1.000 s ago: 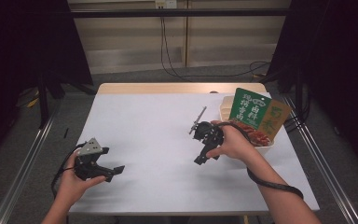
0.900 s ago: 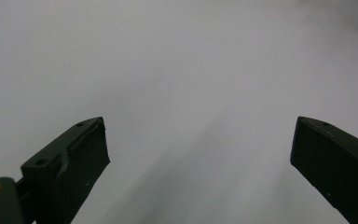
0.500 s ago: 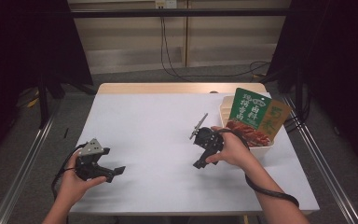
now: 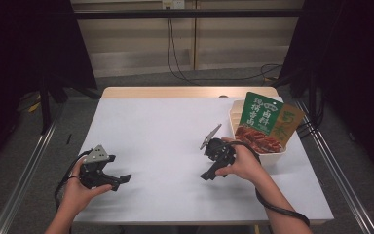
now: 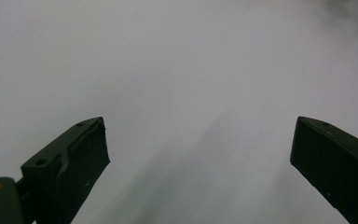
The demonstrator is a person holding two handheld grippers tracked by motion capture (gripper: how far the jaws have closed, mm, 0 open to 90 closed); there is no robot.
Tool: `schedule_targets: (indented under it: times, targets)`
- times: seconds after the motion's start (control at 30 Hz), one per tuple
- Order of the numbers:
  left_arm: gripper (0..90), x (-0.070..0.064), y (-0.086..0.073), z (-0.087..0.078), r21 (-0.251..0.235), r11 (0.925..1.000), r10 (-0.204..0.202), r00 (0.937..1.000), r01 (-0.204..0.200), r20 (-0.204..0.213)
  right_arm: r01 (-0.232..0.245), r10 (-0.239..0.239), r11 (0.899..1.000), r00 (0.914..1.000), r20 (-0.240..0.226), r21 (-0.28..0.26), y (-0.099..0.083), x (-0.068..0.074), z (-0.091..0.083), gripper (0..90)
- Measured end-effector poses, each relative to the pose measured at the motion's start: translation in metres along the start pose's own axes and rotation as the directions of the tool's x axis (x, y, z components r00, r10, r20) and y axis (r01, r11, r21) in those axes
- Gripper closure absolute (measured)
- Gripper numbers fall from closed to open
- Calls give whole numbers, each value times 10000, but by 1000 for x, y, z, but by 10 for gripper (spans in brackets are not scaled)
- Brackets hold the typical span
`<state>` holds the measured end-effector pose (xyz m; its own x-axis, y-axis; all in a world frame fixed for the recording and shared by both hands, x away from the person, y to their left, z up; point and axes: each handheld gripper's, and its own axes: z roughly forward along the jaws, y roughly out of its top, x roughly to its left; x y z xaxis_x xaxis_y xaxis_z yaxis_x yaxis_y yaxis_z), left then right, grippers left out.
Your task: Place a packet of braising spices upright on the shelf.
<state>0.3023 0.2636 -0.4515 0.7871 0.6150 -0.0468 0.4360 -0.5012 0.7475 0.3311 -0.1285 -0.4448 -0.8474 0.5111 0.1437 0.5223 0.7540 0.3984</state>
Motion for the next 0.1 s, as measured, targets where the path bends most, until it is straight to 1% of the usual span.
schedule_targets:
  times: [0.03, 0.07, 0.1]
  targets:
    - [39, 0, 0, 0, 28, 10000, 24, 10000, -24, -6, 54, -53, 10000, 9999, 134, -69, -2, 1, 2, 159]
    - [39, 0, 0, 1, 28, 10000, -18, 10000, 18, -18, 54, -53, 10000, 9999, 134, -69, -2, 1, 2, 159]
    - [39, 0, -1, 1, 42, 10000, 27, 10000, -27, -24, 53, -52, 10000, 9998, 168, -83, -2, 2, 3, 156]
